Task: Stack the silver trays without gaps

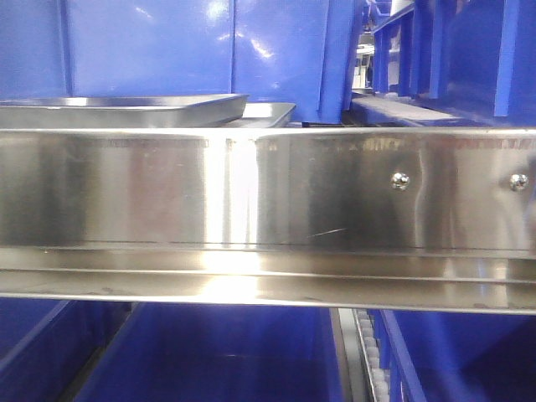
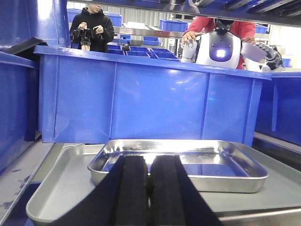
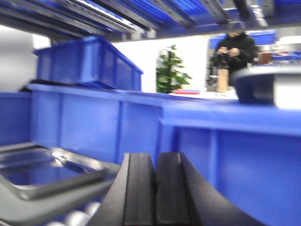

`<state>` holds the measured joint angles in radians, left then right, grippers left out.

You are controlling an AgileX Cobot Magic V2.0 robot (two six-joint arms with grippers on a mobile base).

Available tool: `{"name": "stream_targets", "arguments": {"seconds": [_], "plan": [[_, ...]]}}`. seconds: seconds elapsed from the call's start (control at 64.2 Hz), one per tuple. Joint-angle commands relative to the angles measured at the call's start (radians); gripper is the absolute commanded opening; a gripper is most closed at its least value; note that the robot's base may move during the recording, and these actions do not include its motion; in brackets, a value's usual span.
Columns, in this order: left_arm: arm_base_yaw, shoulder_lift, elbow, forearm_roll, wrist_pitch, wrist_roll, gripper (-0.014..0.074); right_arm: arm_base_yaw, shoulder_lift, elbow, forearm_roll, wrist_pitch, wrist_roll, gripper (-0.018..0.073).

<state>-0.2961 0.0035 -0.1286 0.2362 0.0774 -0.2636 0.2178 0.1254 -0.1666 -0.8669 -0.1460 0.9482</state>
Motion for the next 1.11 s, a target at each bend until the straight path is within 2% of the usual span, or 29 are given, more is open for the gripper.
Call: {"name": "stream_targets", "arguments": {"seconds": [0.0, 0.265, 0.639, 0.748, 0.935, 1.013, 1.09], "plan": [[-0.005, -0.003, 0.002, -0.005, -0.02, -0.003, -0.0016, -0.018, -0.041, 0.023, -0.01, 0.053, -0.008, -0.0078], [-0.005, -0.003, 0.002, -0.005, -0.02, -0.003, -0.0016, -0.086, -0.125, 0.05, -0.01, 0.248, -0.008, -0.0078], [-0.005, -0.003, 0.002, -0.005, -0.02, -0.003, -0.0016, -0.086, -0.125, 0.054, -0.01, 0.295, -0.008, -0.0078], [-0.005, -0.003, 0.002, -0.005, -0.02, -0.003, -0.0016, -0.086, -0.125, 0.083, -0.01, 0.273, -0.008, -0.0078], [-0.005, -0.003, 0.002, -0.005, -0.02, -0.003, -0.0016, -0.086, -0.125, 0.167, -0.01, 0.086, -0.008, -0.0078], [-0.005, -0.003, 0.002, -0.005, -0.02, -0.003, -0.0016, -0.086, -0.125, 0.167, 0.016, 0.103, -0.013, -0.0078], [-0.005, -0.003, 0.002, -0.005, -0.02, -0.003, -0.0016, -0.086, -0.125, 0.167, 0.14, 0.13, -0.165, -0.0078]]}}
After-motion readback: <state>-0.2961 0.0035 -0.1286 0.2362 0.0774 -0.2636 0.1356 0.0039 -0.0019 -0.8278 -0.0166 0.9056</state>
